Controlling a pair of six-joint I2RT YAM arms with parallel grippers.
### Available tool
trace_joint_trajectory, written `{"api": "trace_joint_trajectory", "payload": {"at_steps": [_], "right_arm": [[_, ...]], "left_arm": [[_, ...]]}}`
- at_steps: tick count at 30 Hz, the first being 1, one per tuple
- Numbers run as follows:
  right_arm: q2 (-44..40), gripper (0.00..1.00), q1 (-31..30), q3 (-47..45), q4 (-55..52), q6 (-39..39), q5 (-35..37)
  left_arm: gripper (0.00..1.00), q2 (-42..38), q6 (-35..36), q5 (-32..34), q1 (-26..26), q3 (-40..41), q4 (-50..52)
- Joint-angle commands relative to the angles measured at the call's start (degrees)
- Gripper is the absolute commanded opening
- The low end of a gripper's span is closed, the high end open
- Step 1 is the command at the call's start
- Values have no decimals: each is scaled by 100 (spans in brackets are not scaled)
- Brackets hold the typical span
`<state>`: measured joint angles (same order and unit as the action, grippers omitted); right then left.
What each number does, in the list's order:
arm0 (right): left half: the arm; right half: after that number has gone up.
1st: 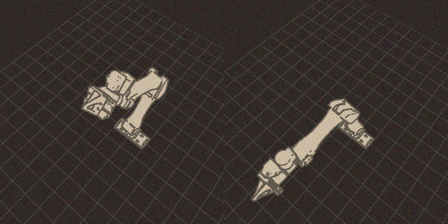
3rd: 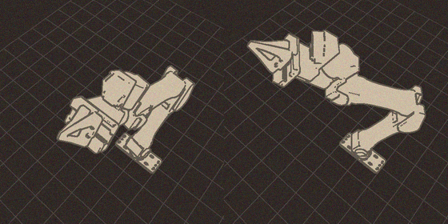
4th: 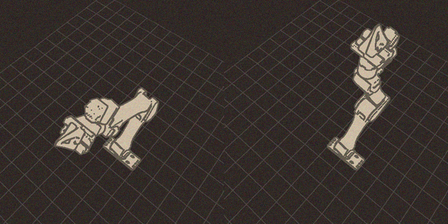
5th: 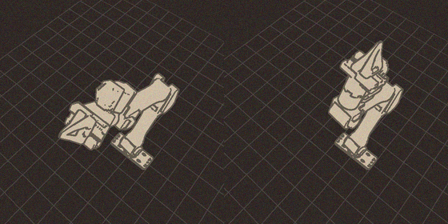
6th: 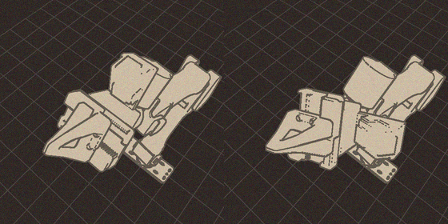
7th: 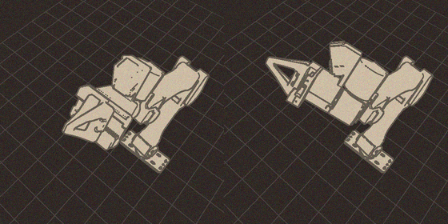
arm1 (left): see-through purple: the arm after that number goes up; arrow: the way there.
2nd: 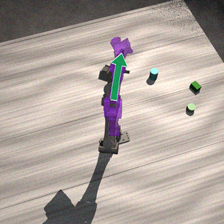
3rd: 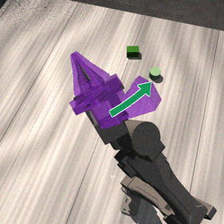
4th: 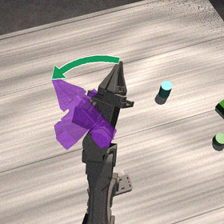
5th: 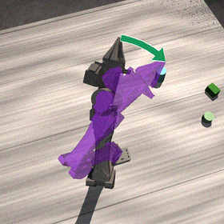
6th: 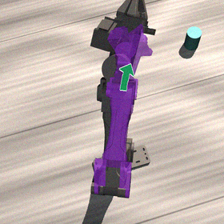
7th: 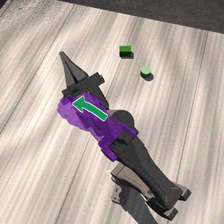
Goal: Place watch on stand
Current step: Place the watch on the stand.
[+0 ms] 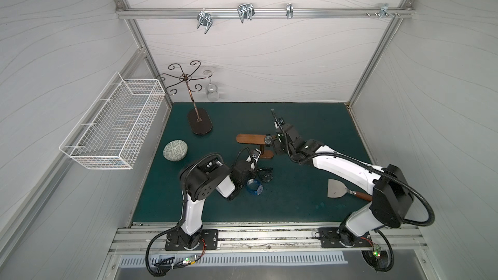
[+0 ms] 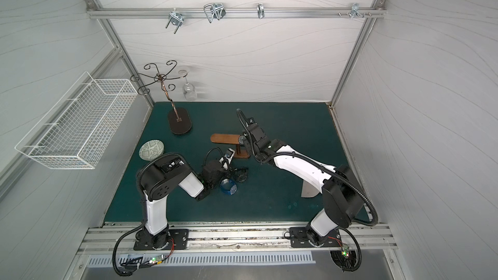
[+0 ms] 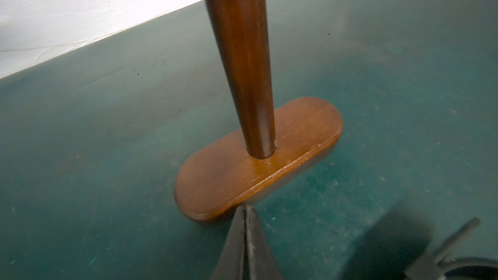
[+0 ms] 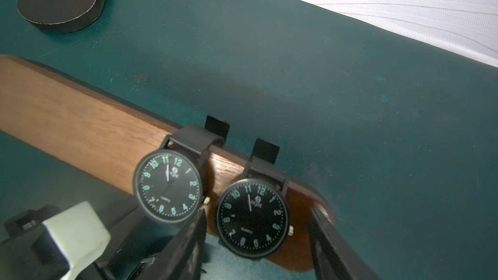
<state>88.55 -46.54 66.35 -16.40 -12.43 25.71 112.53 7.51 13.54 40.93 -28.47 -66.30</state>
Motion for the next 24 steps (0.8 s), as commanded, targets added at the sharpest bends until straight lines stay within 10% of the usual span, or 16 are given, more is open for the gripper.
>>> {"api": "trace_joint_trajectory", "payload": {"at_steps": [1, 24], "right_arm": [[-233, 63, -61, 30, -35, 69, 124], [-1131, 62, 367, -559, 49, -263, -61]], "left_arm": [[7, 11, 41, 47, 16, 15, -208], [7, -37, 45, 26, 16, 8, -155]]}}
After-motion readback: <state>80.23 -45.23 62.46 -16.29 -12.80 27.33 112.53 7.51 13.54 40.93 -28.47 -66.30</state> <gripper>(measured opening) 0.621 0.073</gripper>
